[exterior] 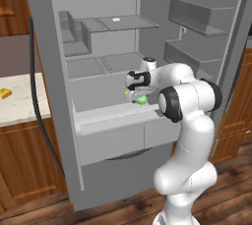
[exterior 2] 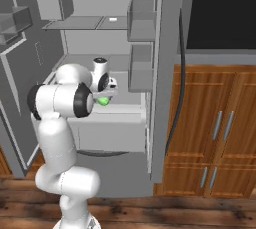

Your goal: Place the onion and corn inside the fridge drawer. Close the drawer after placing the vegetables.

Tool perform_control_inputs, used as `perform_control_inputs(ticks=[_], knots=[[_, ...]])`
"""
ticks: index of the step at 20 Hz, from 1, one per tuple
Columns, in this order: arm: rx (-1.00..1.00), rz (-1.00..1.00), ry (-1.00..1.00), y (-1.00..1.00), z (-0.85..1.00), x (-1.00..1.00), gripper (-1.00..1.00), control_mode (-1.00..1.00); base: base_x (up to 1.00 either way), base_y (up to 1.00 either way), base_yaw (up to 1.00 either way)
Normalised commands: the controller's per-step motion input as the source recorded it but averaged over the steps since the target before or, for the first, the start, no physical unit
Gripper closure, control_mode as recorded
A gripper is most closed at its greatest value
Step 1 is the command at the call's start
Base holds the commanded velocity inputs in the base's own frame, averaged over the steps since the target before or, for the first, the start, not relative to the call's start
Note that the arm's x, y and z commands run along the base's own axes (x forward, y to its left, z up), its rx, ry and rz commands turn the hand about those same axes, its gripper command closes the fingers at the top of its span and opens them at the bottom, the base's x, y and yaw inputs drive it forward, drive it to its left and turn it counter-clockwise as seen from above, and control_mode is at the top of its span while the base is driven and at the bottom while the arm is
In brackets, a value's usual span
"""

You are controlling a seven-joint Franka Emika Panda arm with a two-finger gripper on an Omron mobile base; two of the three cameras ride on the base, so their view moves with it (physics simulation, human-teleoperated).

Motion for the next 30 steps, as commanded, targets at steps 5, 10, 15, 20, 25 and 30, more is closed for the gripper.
perform_control_inputs(ticks=[5,10,15,20,25,30], knots=[[0.03,0.00,0.04,0.02,-0.82,-0.96,1.00,-1.00,0.00,0.00,0.00],[0.01,-0.07,0.03,-0.04,0.02,-0.29,1.00,-1.00,0.00,0.00,0.00],[0.00,-0.09,0.04,-0.03,-0.06,0.57,1.00,-1.00,0.00,0.00,0.00],[0.00,-0.08,0.00,0.00,-1.00,-0.06,1.00,-1.00,0.00,0.00,0.00],[-0.07,-0.07,-0.02,0.00,-1.00,-0.16,1.00,-1.00,0.00,0.00,0.00],[-0.06,-0.06,0.00,0.00,-0.99,-0.32,1.00,-1.00,0.00,0.00,0.00]])
